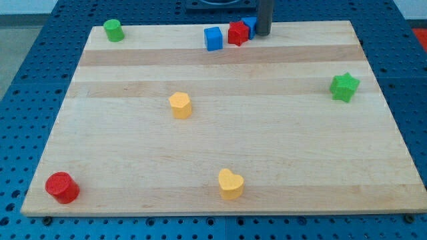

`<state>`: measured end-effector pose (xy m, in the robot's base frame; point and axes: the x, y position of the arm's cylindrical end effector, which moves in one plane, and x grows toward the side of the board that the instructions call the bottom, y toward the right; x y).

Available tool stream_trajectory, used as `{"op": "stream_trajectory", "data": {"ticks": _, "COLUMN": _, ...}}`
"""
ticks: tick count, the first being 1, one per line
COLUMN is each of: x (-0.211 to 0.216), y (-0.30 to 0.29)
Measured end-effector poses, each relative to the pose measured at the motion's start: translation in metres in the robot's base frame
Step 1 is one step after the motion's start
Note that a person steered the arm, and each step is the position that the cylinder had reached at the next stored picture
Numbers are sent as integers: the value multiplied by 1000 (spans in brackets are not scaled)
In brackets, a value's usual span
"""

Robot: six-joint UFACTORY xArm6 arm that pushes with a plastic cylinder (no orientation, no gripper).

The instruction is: Move your arm to the bottom of the yellow hexagon

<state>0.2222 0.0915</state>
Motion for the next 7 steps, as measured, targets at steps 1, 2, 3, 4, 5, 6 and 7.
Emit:
{"op": "stream_trajectory", "data": {"ticks": 1, "x": 0, "y": 0}}
{"op": "stream_trajectory", "data": {"ticks": 2, "x": 3, "y": 2}}
{"op": "stream_trajectory", "data": {"ticks": 3, "x": 11, "y": 3}}
{"op": "stream_trajectory", "data": {"ticks": 4, "x": 26, "y": 1}}
{"op": "stream_trajectory", "data": {"ticks": 5, "x": 51, "y": 0}}
{"op": "stream_trajectory", "data": {"ticks": 6, "x": 76, "y": -3}}
{"op": "stream_trajectory", "data": {"ticks": 7, "x": 95, "y": -23}}
